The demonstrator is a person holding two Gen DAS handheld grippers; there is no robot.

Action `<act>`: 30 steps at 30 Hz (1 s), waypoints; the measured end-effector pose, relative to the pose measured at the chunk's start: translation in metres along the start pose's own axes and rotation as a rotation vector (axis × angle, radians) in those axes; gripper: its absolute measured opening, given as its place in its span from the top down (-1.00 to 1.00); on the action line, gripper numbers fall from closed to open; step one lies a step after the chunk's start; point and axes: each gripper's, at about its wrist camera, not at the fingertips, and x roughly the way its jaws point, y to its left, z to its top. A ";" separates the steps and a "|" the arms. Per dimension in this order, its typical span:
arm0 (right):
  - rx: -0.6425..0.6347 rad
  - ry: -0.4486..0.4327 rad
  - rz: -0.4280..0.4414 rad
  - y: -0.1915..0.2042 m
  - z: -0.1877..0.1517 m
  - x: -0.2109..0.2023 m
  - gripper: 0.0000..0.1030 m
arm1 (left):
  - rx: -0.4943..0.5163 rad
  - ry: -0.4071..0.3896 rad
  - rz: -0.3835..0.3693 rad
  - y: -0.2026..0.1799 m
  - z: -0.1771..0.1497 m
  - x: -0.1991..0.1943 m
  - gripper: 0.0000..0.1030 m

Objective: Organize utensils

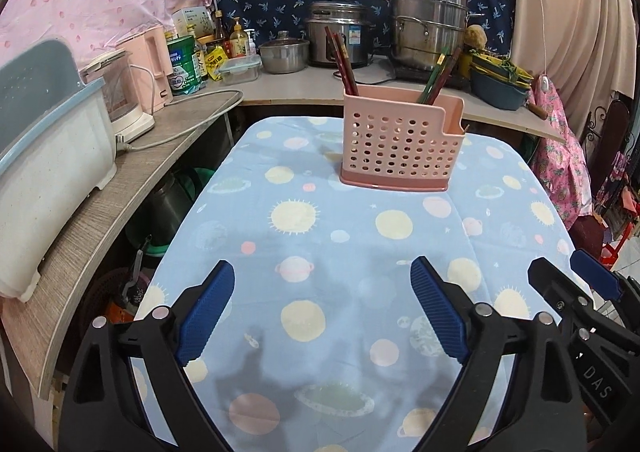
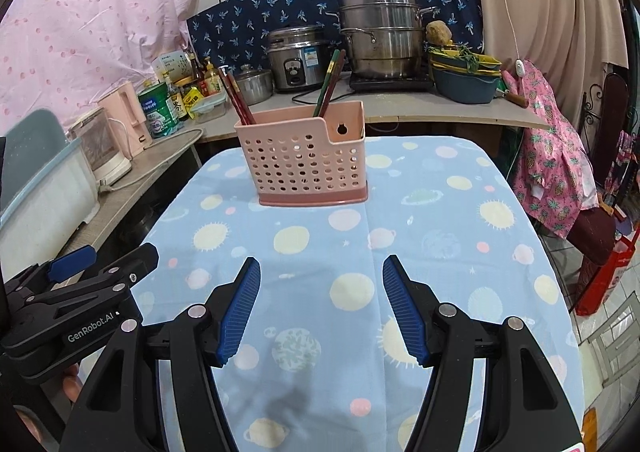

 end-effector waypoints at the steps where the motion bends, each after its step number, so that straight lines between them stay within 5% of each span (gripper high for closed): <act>1: 0.000 0.003 0.000 0.000 -0.002 0.000 -0.20 | 0.002 0.004 0.000 0.000 -0.002 0.000 -0.67; 19: 0.004 0.047 -0.036 -0.002 -0.025 0.005 -0.24 | 0.015 0.030 0.042 -0.005 -0.018 0.008 -0.82; 30: -0.008 0.048 -0.056 -0.001 -0.025 0.011 -0.54 | 0.026 0.048 0.055 -0.008 -0.021 0.017 -0.85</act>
